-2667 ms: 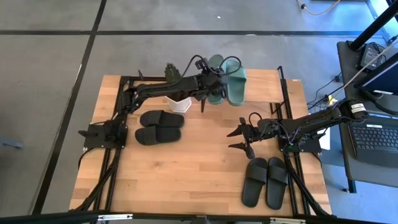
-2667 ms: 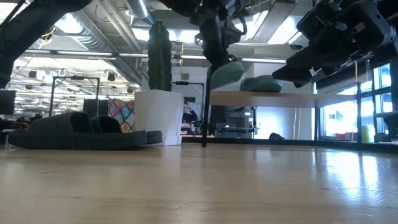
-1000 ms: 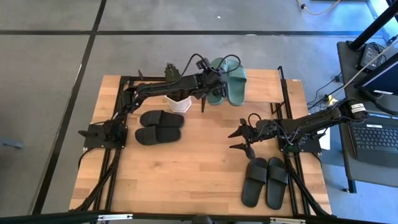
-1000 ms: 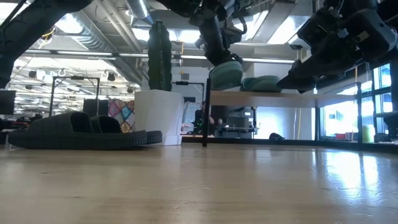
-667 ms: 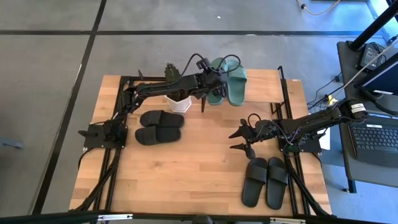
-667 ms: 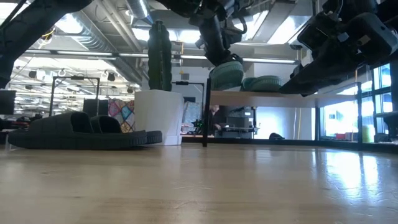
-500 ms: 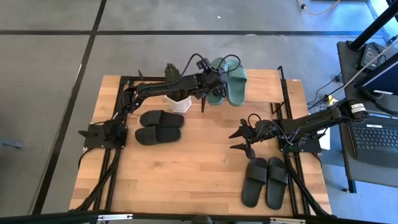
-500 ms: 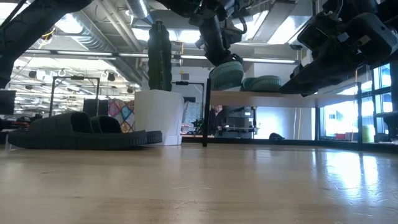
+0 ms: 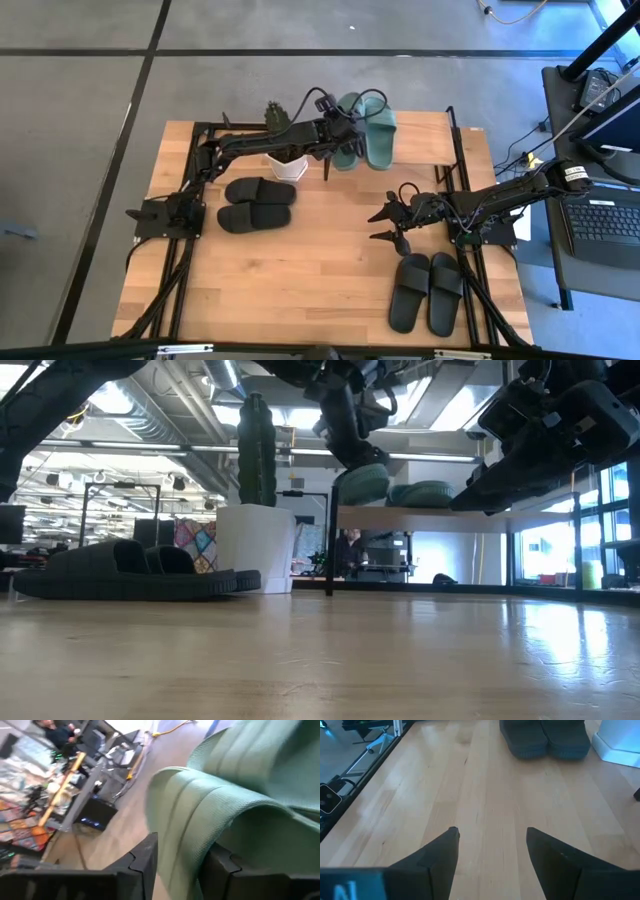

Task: Pick and place slides into the shelf
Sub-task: Put the green slipper on the shelf

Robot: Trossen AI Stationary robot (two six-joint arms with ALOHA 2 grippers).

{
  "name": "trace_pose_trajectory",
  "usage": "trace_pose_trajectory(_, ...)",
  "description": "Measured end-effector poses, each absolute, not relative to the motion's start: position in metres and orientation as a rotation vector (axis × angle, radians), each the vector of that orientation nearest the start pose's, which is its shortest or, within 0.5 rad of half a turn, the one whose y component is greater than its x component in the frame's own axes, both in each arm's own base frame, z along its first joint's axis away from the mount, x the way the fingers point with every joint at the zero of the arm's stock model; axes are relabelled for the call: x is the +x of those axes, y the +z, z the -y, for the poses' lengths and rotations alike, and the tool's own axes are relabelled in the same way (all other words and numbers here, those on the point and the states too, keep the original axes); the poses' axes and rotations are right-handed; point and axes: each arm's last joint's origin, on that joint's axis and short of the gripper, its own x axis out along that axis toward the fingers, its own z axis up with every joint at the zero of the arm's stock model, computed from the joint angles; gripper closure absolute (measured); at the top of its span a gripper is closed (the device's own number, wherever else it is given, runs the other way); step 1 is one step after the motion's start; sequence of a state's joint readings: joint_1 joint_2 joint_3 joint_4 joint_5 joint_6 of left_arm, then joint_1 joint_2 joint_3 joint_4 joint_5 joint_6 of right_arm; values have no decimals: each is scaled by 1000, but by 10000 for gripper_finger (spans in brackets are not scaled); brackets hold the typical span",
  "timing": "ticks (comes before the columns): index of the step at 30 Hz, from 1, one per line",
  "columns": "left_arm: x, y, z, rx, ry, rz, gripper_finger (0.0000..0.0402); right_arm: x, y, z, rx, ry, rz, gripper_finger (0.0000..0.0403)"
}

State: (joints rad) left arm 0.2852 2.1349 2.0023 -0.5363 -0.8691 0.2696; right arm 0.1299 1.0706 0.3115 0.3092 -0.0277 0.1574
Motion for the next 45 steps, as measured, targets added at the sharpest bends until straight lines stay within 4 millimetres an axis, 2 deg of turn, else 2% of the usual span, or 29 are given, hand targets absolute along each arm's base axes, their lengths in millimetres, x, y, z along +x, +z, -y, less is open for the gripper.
trace_pose_trajectory(6,452,302,-158,467,1121,-838,287,198,168,-27,132,119,-461,171)
trace_pose_trajectory(19,455,300,-152,451,1044,-831,287,198,168,-27,154,114,-459,171)
trace_pose_trajectory(30,448,294,-159,362,1047,-857,287,198,168,-27,157,114,-459,171)
trace_pose_trajectory(45,446,294,-162,362,1048,-871,287,198,168,-27,155,114,-459,171)
